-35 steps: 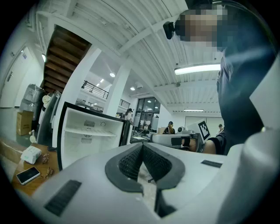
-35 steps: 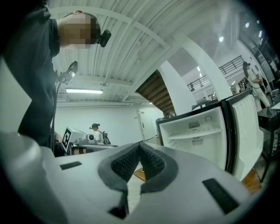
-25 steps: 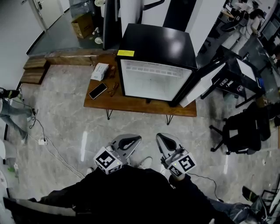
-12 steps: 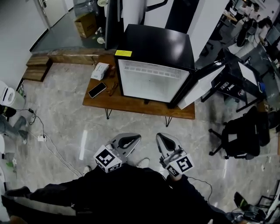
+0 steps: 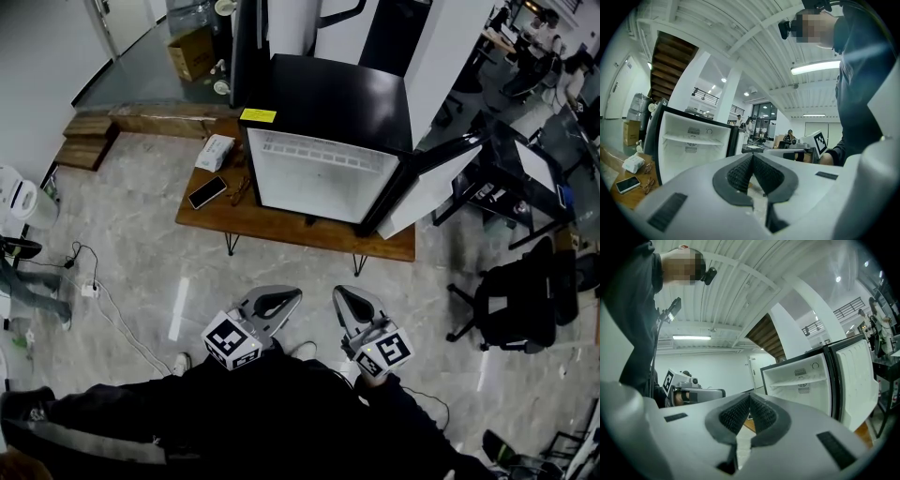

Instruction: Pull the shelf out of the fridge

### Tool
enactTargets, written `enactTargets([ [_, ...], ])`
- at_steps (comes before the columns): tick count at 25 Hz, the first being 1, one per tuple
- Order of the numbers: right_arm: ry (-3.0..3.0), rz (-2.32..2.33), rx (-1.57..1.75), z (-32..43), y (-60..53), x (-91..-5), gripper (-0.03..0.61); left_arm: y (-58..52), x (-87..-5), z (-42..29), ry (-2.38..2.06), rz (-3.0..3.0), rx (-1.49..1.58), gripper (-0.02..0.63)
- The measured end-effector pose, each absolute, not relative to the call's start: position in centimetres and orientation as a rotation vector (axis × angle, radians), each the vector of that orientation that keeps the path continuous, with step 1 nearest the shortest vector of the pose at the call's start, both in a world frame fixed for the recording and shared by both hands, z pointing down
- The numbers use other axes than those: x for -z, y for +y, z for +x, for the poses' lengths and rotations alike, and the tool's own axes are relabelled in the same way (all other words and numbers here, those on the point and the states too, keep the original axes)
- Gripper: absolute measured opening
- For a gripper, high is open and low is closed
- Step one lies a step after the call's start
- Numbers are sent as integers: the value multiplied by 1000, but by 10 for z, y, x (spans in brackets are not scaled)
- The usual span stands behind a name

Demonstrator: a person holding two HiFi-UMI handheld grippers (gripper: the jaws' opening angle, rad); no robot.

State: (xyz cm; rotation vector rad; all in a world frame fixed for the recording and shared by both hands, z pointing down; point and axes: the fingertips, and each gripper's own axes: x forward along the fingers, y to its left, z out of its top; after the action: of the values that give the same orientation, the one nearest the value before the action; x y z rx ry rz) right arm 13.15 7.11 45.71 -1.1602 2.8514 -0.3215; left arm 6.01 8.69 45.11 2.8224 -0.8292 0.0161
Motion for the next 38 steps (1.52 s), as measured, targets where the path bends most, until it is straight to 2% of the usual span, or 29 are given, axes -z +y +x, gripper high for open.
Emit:
enactTargets([
  [9,2845,-1182,335,122,34,-464,8,48,-457,50,-853,2815,6,6],
  [22,2826,-1297,385,87,-79,-481,8,-79,-472,12,-841,2820,-6,6],
  [29,2598,-1397,632,83,-152,-497,11,-147,-484,1,-828,2835,-10,6],
  [30,2533,-1412,691,85,-162,-501,19,-156,-485,0,-828,2836,-7,6],
  [33,2288,-1406,892,90,-195,-514,117,-177,-489,-2,-827,2848,0,6],
  [38,1750,-1350,1154,110,-250,-543,221,-207,-491,-4,-873,2858,2,6],
])
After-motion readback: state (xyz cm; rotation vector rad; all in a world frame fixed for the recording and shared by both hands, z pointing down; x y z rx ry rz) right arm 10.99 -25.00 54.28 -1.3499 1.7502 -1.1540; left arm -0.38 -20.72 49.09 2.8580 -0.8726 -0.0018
